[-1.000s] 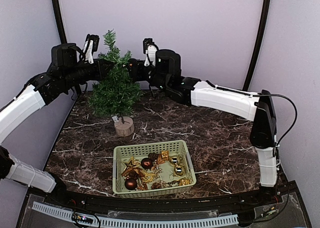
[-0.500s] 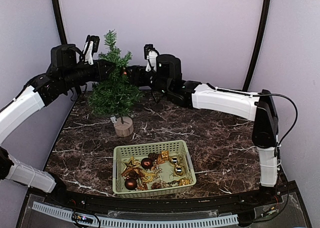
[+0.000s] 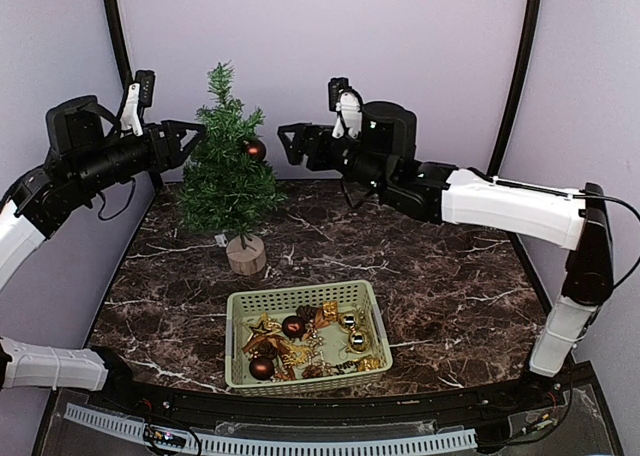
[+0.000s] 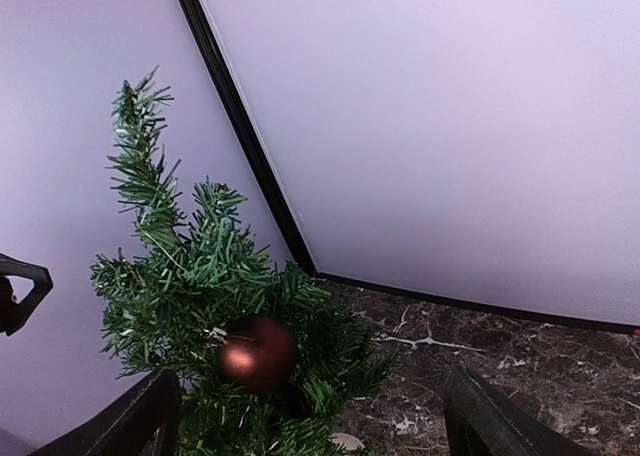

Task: Decorate the small christmas tree
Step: Hang the ornament ball on the branch, then pick up the bow from the bin.

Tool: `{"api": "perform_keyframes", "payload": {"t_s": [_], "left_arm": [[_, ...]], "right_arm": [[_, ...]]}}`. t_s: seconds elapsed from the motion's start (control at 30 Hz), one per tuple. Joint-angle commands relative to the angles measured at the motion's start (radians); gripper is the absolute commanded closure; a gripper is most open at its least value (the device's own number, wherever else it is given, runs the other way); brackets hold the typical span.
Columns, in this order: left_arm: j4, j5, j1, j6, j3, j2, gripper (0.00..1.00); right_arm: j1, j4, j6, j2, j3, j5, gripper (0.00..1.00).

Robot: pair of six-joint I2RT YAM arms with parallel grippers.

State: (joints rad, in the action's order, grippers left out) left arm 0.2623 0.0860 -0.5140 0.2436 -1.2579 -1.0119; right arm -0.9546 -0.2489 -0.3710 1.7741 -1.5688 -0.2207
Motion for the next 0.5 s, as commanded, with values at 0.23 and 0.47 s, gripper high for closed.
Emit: {"api": "perform_keyframes", "payload": {"t_s": [0.23,0.47], "left_arm": [[0.09,0.182,0.005,0.109,0.158,0.105,0.31],[0.093,0.205,0.005,0.255,0.443,0.239,0.33]], "right_arm": [[0.006,0.17,0.016,-0.28,0.209,-0.005,0.09],[-0.033,0.511,-0.029,-0.371,0.329,0.011,0.16]]}}
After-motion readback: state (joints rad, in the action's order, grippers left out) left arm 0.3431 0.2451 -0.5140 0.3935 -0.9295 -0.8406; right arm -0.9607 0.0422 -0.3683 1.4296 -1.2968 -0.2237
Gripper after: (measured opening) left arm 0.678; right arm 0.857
